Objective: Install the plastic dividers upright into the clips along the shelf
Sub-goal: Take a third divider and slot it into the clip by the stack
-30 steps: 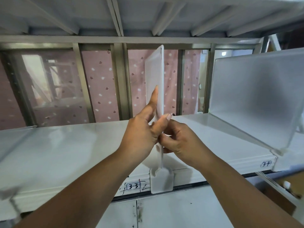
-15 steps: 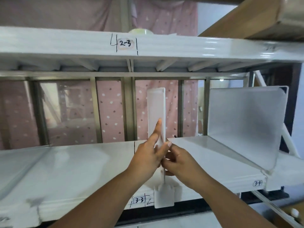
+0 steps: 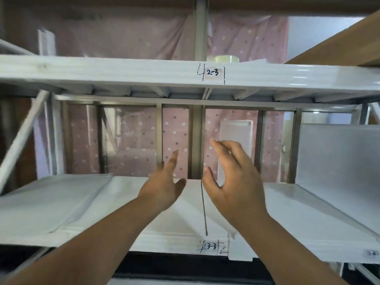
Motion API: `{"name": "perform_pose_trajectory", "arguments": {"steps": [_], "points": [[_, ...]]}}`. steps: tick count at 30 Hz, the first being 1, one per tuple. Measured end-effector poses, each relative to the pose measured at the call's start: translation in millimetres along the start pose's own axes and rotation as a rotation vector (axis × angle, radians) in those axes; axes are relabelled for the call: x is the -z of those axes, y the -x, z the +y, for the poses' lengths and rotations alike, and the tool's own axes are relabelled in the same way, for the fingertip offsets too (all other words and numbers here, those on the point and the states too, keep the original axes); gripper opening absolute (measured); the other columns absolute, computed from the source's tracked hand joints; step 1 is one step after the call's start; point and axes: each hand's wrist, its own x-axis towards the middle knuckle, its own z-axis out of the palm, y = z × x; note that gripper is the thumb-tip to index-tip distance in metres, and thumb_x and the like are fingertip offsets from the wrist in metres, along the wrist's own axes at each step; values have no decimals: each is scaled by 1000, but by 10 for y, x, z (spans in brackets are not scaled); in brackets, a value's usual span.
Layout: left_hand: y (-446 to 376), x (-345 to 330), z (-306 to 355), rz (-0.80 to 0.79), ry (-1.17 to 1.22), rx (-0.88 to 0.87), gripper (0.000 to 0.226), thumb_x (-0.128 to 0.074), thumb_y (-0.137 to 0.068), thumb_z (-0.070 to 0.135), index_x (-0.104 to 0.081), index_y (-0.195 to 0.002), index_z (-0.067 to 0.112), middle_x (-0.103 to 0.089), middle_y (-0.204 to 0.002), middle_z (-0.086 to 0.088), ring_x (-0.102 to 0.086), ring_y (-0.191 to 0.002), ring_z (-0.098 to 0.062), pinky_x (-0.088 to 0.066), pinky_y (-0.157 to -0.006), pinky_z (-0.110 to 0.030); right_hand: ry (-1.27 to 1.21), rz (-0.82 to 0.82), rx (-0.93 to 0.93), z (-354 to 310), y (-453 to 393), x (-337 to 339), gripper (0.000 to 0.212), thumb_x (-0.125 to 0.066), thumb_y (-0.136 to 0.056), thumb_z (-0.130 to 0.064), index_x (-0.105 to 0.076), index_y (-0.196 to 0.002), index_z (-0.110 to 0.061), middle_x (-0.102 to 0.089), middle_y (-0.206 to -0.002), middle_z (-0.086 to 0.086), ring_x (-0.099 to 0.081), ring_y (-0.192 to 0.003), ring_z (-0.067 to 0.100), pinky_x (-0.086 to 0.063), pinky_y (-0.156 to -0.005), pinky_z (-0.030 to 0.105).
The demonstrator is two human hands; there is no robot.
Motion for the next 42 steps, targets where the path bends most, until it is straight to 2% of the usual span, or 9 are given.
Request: {"name": "perform_pose_trajectory", "arguments": {"steps": [6,11,15,20,28,32,36,39,42], "points": [[129,606,-754,15,-133,230,92,-56,-102,44,11,-163,53,-10,-178,-10,-47,-148,-37,-53,-99,-42,-133,-472,-64,-363,-232,-805,79,-54,-94,-49,-22,-162,-26,-27,-160,-2,-23,-150,20,-36,-117,47],[390,1065,-1428,33,-277,445,86,-51,-103,53,4,-168,42,-11,-177,-16,-7,-160,-54,-31,-124,-62,-81,-770,-22,-605,-418,-1505,83,-53,-95,-59,-21,-163,-24,-13,-171,3,-1,-158,28,-15,-126,48],[648,1434,-1941,40,-366,597,86,-45,-104,61,4,-170,33,-17,-176,-19,-9,-162,-46,-12,-130,-61,-56,-934,48,-930,-524,-2017,88,-53,-92,-67,-25,-161,-21,-21,-167,9,-11,-154,33,-21,-123,49],[1078,1712,-2568,97,-357,814,86,-48,-100,66,-9,-169,32,-56,-149,-15,-63,-127,-36,-48,-114,-54,-21,-1076,180,-1418,-508,-2542,91,-55,-91,-69,-24,-162,-21,-26,-166,13,-20,-151,37,-26,-120,50],[1527,1747,-3052,274,101,996,114,-82,-89,40,-3,-167,15,-46,-156,-22,-54,-137,-40,-48,-114,-52,-63,-1272,347,-2105,-266,-3073,101,-54,-83,-81,-28,-160,-21,-30,-166,8,-27,-150,32,-32,-118,48],[1693,1608,-3138,348,176,948,116,-78,-90,48,4,-167,23,-51,-157,-16,-65,-115,-31,-61,-82,-35,-305,-1338,198,-2361,-96,-3278,106,-69,-74,-77,-29,-159,-27,-36,-163,3,-42,-141,28,-42,-106,41],[1751,1430,-3205,355,303,959,107,-75,-90,53,-4,-167,29,-55,-145,-9,-64,-104,-26,-60,-82,-41,-203,-1352,267,-2442,58,-3449,94,-73,-77,-67,-38,-153,-23,-48,-151,9,-51,-129,29,-48,-103,42],[1738,1375,-3255,305,378,1017,108,-76,-90,53,-3,-167,34,-43,-160,-13,-58,-128,-39,-66,-83,-56,-192,-1333,279,-2465,29,-3457,72,-71,-79,-53,-48,-141,-22,-58,-131,8,-57,-102,24,-51,-82,36],[1658,1352,-3255,331,462,1023,90,-76,-90,53,-27,-160,25,-54,-144,-9,-59,-118,-35,-65,-86,-59,-251,-1272,227,-2458,-19,-3399,73,-69,-76,-50,-51,-142,-25,-58,-128,5,-57,-99,22,-48,-75,32]]}}
